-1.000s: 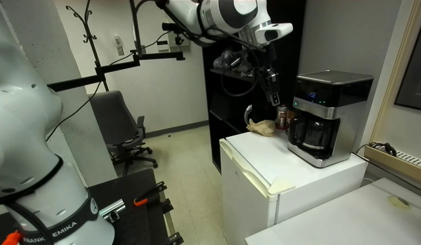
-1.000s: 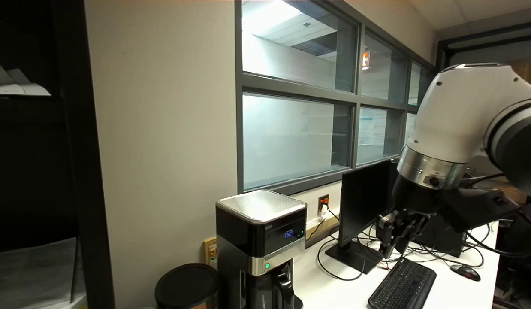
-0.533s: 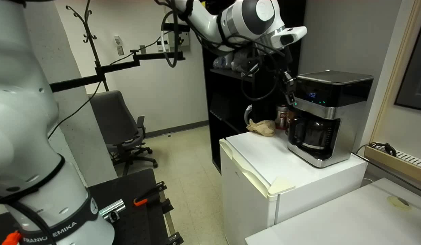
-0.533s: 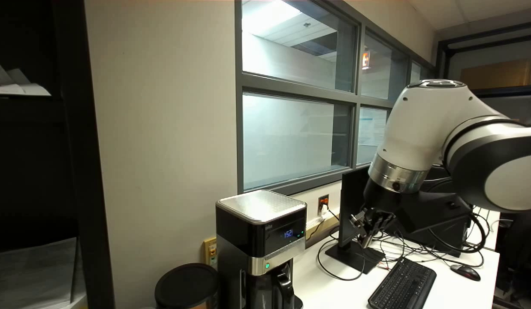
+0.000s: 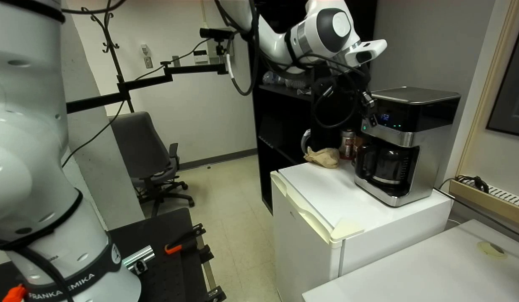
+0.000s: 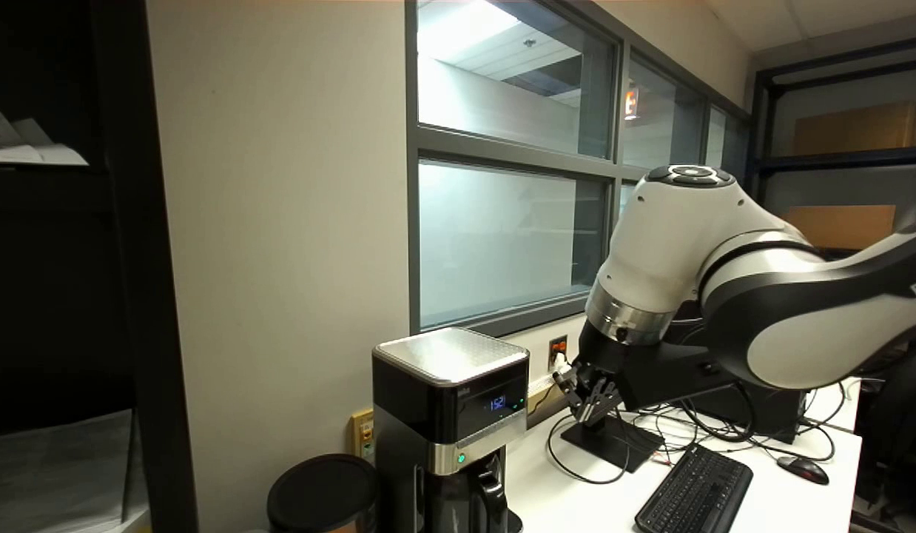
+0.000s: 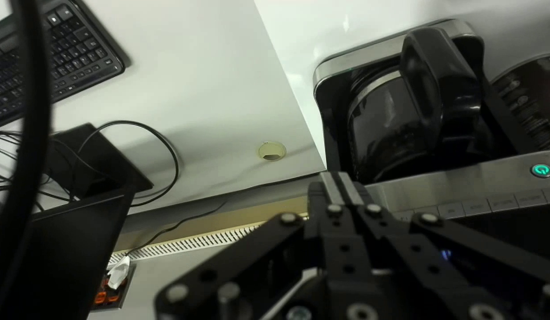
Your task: Push down the second button from the right
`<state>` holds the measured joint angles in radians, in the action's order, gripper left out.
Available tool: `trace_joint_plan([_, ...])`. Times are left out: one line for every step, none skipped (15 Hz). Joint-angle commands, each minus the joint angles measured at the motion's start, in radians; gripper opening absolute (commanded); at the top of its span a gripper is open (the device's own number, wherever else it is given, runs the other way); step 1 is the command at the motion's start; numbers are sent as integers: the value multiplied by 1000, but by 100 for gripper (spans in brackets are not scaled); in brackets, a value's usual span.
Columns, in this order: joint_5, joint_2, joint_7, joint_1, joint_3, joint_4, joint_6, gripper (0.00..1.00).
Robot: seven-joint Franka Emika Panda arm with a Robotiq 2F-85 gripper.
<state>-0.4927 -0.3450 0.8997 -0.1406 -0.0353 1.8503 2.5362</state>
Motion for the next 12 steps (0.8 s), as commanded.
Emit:
trace_joint_plan([-8,-98,43,-49,-52,-116,22,0])
trace_joint_plan([-3,-117,48,-56,-60,-137,21,0])
trace_joint_plan([3,-135,51,-61,-68,-158,19,0])
trace_joint_plan([7,-152,53,-66,-76,-177,17,0])
trace_joint_plan([13,-170,53,-70,-81,-196,15,0])
trace_joint_plan([18,-186,55,-73,-88,-214,13,0])
trace_joint_plan([26,-202,53,-75,-91,-233,9,0])
trace_joint_plan([35,-216,49,-76,-94,-248,8,0])
trace_joint_plan([43,-229,46,-77,-96,-263,6,0])
trace_joint_plan([48,-240,46,-80,-99,-276,5,0])
trace_joint_plan([54,-251,44,-82,-101,-288,4,0])
trace_joint_plan([62,-261,42,-83,-102,-299,3,0])
